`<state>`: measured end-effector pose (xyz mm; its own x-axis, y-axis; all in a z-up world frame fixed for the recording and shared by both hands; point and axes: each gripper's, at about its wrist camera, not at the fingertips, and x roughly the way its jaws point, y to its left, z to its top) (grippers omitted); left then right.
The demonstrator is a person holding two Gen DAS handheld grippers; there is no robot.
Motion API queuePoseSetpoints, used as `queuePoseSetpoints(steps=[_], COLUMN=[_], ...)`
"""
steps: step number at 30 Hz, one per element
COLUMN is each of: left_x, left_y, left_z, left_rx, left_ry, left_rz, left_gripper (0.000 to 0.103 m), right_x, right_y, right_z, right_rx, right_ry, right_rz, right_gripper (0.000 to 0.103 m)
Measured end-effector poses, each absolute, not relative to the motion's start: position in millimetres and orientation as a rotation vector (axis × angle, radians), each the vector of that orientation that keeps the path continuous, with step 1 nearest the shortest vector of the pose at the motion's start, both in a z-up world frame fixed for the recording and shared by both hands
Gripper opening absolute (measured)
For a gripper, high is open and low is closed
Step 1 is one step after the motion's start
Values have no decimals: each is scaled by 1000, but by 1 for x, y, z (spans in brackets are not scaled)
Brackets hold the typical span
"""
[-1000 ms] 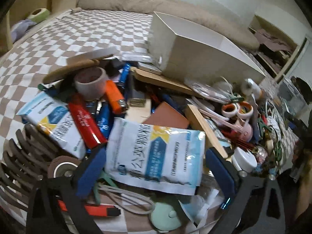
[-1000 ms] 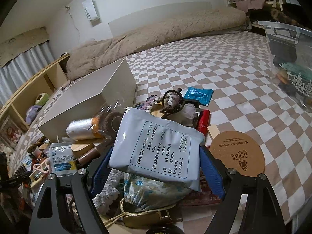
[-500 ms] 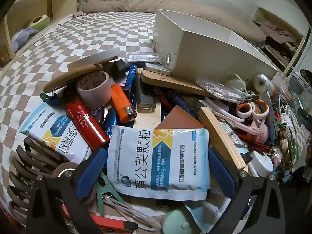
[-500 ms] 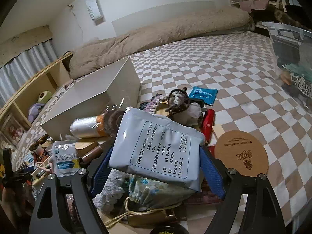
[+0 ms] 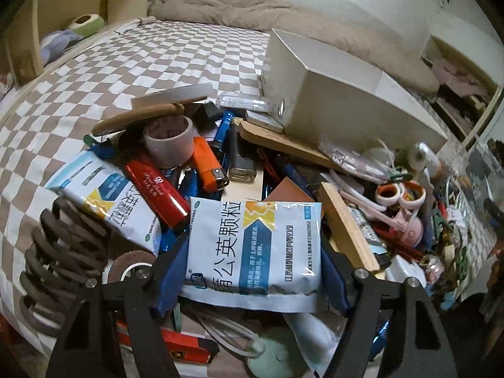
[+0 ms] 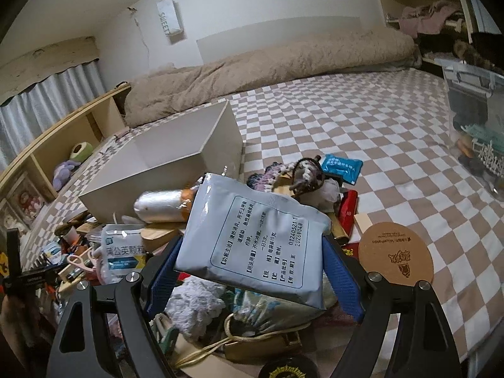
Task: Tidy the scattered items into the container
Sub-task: 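Grasp the white printed packet with the right tool while the left tool grasps the blue-white granule packet, then carry both packets over the white box and open both tools to drop them inside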
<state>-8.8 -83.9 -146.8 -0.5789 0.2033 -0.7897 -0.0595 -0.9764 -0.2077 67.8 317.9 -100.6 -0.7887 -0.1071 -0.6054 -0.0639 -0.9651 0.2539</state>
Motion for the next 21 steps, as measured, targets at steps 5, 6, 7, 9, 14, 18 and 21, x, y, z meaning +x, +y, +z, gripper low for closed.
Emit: queuePoseSetpoints(steps=[5,6,7,9,14,18,21], left_x=[5,7,10,14,24,27,24], left_y=[-80,-79,-79,-77,-71,-63,-54], left_z=[-130,-126,-123,-113,-88,-68,-51], left_rx=[-1290,-1273,-1258,-1218,-1112,-1033,-976], left_ry=[-231,-236,-244,-249,-261,-262,-252], left_rz=[2699,2704,2707,2724,2753,2769,2768], left_gripper=[75,75,75,75,75,75,75], right_x=[73,74,75,76,79,78,76], right_y=[305,302,298,292,274,259,250], right_z=[-93,-92,-91,-89,-84,-77,-67], right_rx=[986,981,976,971,961,937,900], right_ry=[-374,-366,-354,-337,-285,-237,-221], right_rz=[-2918,-2916,-2914,-2909,-2886,-2862,-2842], right_gripper=[85,85,85,85,85,85,85])
